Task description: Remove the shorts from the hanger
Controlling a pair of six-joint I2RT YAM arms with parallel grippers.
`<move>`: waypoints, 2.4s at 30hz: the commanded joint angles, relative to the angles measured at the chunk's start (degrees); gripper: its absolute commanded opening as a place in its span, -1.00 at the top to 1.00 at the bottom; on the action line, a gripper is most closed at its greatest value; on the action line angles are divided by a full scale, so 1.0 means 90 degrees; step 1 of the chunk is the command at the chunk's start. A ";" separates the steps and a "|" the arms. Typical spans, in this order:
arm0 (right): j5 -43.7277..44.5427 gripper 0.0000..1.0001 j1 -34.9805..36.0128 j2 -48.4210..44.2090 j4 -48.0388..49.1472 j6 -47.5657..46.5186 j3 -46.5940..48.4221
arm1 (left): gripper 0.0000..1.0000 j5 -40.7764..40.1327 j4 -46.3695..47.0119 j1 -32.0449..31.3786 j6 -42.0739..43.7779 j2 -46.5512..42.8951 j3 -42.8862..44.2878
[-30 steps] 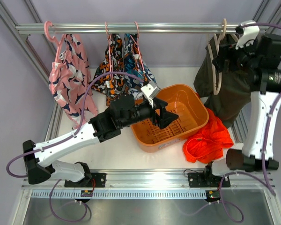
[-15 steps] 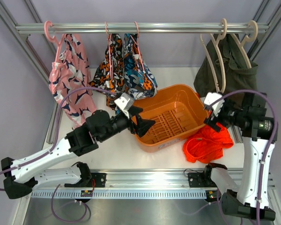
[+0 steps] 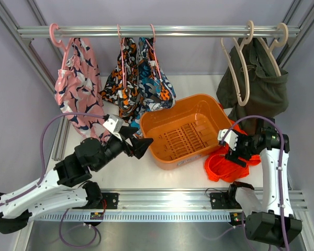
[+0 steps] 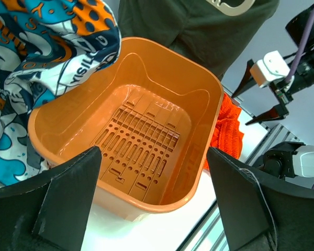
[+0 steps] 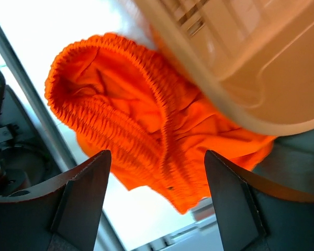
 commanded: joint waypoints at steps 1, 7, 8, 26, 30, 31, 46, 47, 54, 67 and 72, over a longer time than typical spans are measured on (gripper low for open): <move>0.0390 -0.58 -0.0283 0.0110 -0.0578 -0.0026 -0.0324 | -0.75 -0.0367 0.0095 -0.0001 -0.0244 -0.0187 -0.0111; 0.0490 -0.51 -0.0606 0.0179 0.0115 -0.0493 -0.1164 | -0.76 -0.0367 0.0046 -0.0001 -0.0215 -0.0187 -0.0140; 0.0441 -0.50 -0.0606 0.0169 0.0272 -0.0504 -0.1358 | -0.76 -0.0367 0.0056 0.0009 -0.0205 -0.0177 -0.0140; -0.0731 -0.27 -0.0606 0.0120 0.0156 -0.1217 -0.0736 | -0.78 -0.0328 0.0026 -0.0001 -0.0195 -0.0050 -0.0072; -0.0148 -0.25 -0.0606 0.0100 0.1293 -0.0750 -0.1134 | -0.79 -0.0289 0.0114 0.0009 -0.0156 -0.0031 -0.0111; -0.0010 -0.25 -0.0606 0.0120 0.1511 -0.0700 -0.1280 | -0.79 -0.0269 0.0124 -0.0001 -0.0146 -0.0011 -0.0111; -0.0155 0.94 -0.0606 0.0237 0.2766 -0.0629 -0.2288 | -0.81 -0.0152 0.0202 -0.0001 0.0010 0.0340 0.0123; -0.0165 1.00 -0.0606 0.0218 0.2590 -0.0718 -0.2162 | -0.80 -0.0152 0.0212 0.0009 0.0000 0.0340 0.0123; -0.0429 1.00 -0.0606 0.0091 -0.1036 -0.3474 -0.1263 | -0.81 -0.0133 0.0202 -0.0001 0.0010 0.0262 0.0084; -0.1549 1.00 0.0310 -0.0144 -0.1934 -0.4590 0.0131 | -0.83 -0.0064 0.0329 -0.0001 0.0059 0.0389 0.0065; -0.3343 1.00 0.1121 -0.0251 -0.1924 -0.3205 0.1275 | -0.84 -0.0084 0.0251 0.0009 0.0127 0.0545 0.0230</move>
